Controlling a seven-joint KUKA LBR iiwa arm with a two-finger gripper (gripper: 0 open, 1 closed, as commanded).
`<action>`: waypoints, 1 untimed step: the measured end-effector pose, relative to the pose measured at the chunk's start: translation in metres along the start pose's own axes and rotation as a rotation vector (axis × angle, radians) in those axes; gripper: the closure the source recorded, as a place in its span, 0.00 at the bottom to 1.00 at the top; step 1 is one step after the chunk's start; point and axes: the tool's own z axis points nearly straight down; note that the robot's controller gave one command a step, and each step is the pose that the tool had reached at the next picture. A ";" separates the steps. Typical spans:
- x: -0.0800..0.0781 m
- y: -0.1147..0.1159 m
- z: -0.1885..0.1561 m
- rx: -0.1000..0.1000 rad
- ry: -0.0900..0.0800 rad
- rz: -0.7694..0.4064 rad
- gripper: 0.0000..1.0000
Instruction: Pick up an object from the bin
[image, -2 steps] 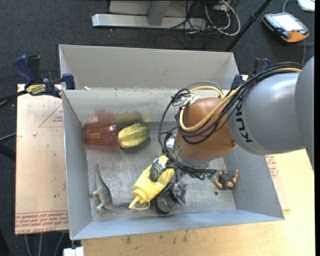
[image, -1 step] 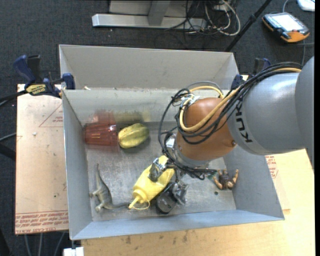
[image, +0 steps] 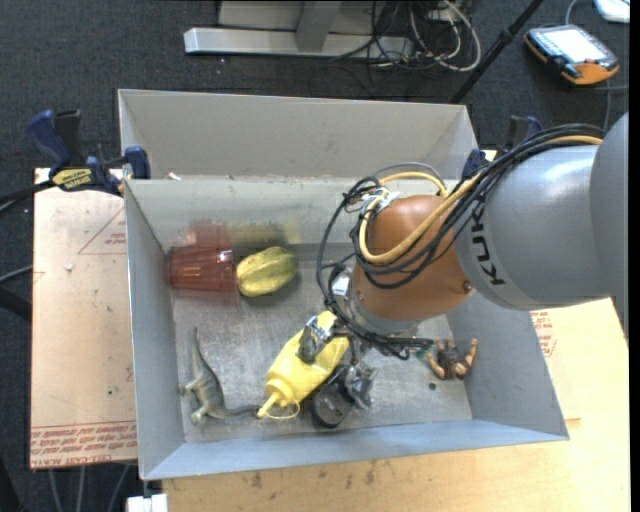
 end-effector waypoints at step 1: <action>0.000 0.000 0.000 0.000 0.000 0.000 1.00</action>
Offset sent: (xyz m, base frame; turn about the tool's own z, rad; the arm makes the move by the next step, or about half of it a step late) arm 0.0000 0.0000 0.0000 0.0000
